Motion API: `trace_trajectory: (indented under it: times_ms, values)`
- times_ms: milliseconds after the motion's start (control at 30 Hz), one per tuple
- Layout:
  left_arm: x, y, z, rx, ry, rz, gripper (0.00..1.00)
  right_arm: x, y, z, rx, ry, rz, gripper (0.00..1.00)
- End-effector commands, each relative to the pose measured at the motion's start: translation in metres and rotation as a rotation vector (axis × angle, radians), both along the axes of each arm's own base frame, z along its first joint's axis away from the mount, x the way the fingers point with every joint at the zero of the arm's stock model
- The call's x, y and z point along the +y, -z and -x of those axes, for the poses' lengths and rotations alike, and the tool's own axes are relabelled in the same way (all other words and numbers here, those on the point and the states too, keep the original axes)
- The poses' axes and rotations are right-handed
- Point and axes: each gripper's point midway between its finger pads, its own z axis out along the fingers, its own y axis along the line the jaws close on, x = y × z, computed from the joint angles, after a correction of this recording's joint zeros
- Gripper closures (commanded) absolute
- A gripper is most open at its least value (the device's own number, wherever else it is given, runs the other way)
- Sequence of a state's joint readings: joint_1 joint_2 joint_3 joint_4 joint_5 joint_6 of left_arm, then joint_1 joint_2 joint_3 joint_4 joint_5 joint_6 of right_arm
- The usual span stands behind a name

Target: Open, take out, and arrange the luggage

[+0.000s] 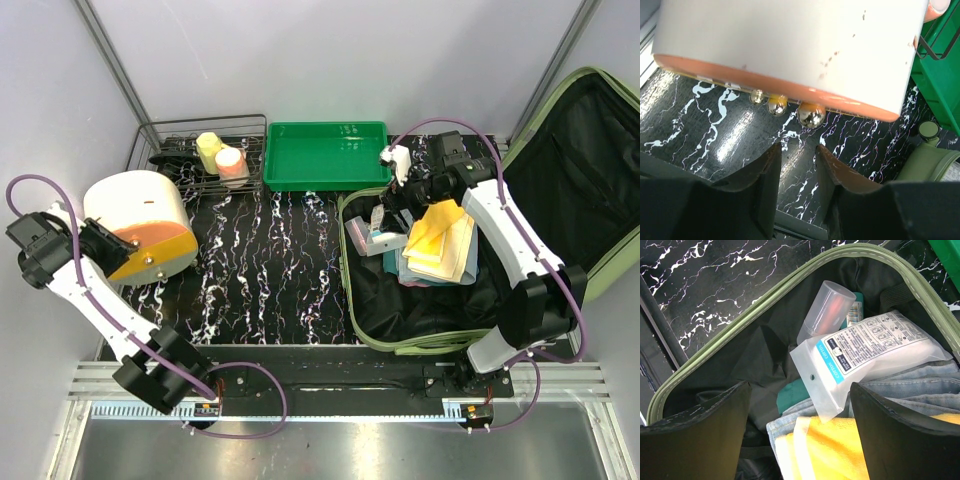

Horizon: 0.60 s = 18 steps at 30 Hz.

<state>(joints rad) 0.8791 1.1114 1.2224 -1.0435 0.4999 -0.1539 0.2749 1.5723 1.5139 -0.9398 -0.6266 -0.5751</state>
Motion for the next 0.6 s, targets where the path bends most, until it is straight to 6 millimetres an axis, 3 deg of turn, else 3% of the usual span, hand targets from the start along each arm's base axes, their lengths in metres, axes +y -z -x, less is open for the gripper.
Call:
trace_trajectory:
  times_ms: [0, 200, 567]
  values:
    - [0.010, -0.027, -0.019, -0.111, 0.093, -0.084, 0.63, 0.003, -0.017, -0.009, -0.063, -0.010, -0.002, 0.11]
    - [0.008, -0.030, -0.026, -0.155, 0.146, -0.092, 0.63, 0.004, -0.018, -0.013, -0.063, -0.004, 0.000, 0.11]
    - [0.008, -0.006, -0.031, -0.187, 0.096, -0.052, 0.66, 0.004, -0.021, -0.019, -0.063, 0.010, 0.002, 0.11]
